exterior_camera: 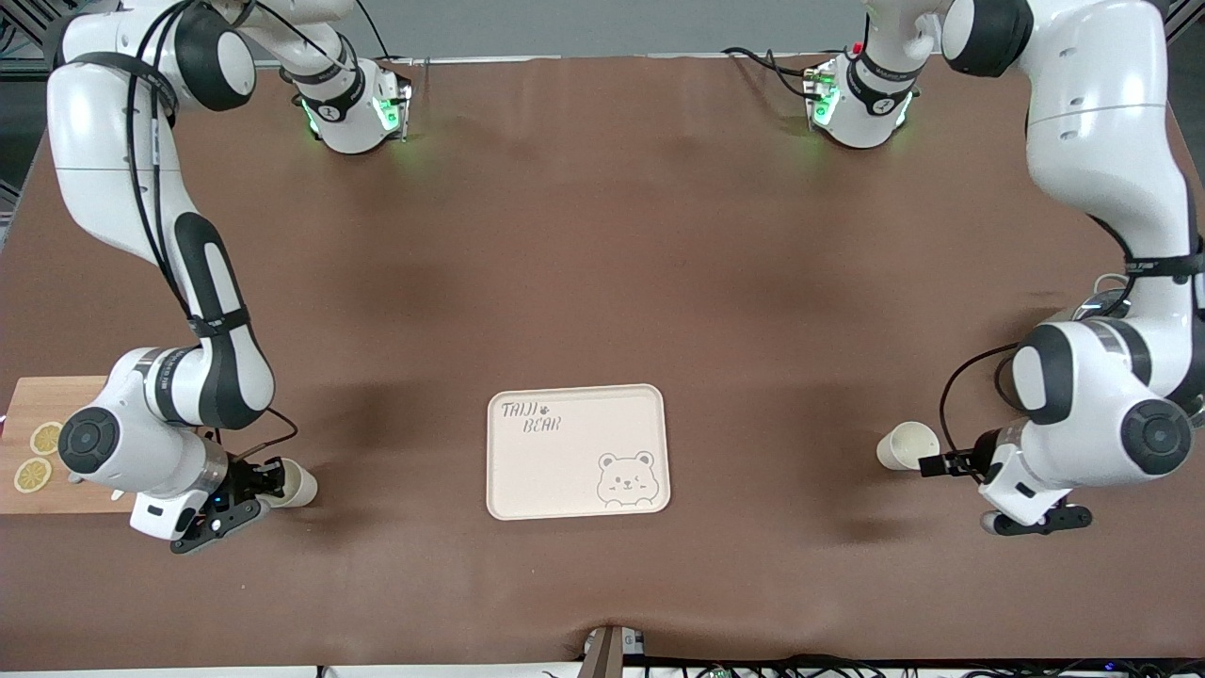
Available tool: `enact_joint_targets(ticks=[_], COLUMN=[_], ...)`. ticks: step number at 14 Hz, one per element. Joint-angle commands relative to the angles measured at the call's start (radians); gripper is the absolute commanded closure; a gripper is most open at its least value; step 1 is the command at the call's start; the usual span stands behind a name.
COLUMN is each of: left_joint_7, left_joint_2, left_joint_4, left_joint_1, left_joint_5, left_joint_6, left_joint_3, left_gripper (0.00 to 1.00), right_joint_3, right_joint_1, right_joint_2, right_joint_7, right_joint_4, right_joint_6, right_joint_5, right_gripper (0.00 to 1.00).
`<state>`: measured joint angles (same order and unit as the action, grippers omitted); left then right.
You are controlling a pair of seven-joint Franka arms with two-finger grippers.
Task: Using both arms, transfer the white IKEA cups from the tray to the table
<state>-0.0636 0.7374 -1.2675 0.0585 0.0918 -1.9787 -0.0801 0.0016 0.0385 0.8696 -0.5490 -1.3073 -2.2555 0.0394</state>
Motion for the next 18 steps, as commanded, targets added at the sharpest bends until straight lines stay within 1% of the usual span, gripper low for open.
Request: enact_joint_targets(ticks=[1,4,6,7,10,12,13,15,16,18], left_joint_7=[-0.012,-0.016,-0.012,-0.012,-0.008,-0.016,-0.013,-0.007,-0.007,-0.013], left_joint_2=[-0.096,-0.188,-0.265,-0.297,-0.372,-0.421,-0.441,-0.483,-0.498,-0.527], left_joint_4=[-0.023,-0.024,-0.024,-0.024,-0.024,-0.024,-0.024,-0.023,-0.021,-0.019], left_joint_1=[-0.003,-0.002,-0.003,-0.003,-0.002,-0.002,-0.003,-0.003,-0.003,-0.005], left_joint_5=[-0.027,-0.026,-0.026,-0.026,-0.026,-0.026,-0.026,-0.026,-0.026,-0.026], left_joint_6=[0.079,0.173,0.265,0.305,0.402,0.461,0.490,0.500,0.512,0.547], left_joint_3=[0.005,0.006,0.008,0.010,0.013,0.016,0.014,0.010,0.006,0.006], left_gripper=[0.00,0.00,0.00,0.00,0.00,0.00,0.00,0.00,0.00,0.00], right_joint_3=[0.018,0.020,0.021,0.024,0.020,0.018,0.018,0.015,0.014,0.021], right_joint_1=[0.017,0.015,0.015,0.015,0.015,0.012,0.012,0.006,0.001,-0.002], right_joint_2=[0.000,-0.009,-0.029,-0.030,-0.040,-0.067,-0.101,-0.188,-0.237,-0.335], right_joint_7=[-0.005,-0.003,-0.003,-0.003,-0.002,0.000,0.003,0.014,0.058,0.212], right_joint_4=[0.000,0.010,0.028,0.049,0.190,0.265,0.275,0.276,0.275,0.275], right_joint_6=[-0.006,0.007,0.032,0.081,0.293,0.432,0.485,0.566,0.621,0.764], right_joint_5=[0.001,-0.003,-0.003,-0.004,-0.007,-0.010,-0.010,-0.015,-0.016,-0.012], right_gripper=[0.00,0.00,0.00,0.00,0.00,0.00,0.00,0.00,0.00,0.00])
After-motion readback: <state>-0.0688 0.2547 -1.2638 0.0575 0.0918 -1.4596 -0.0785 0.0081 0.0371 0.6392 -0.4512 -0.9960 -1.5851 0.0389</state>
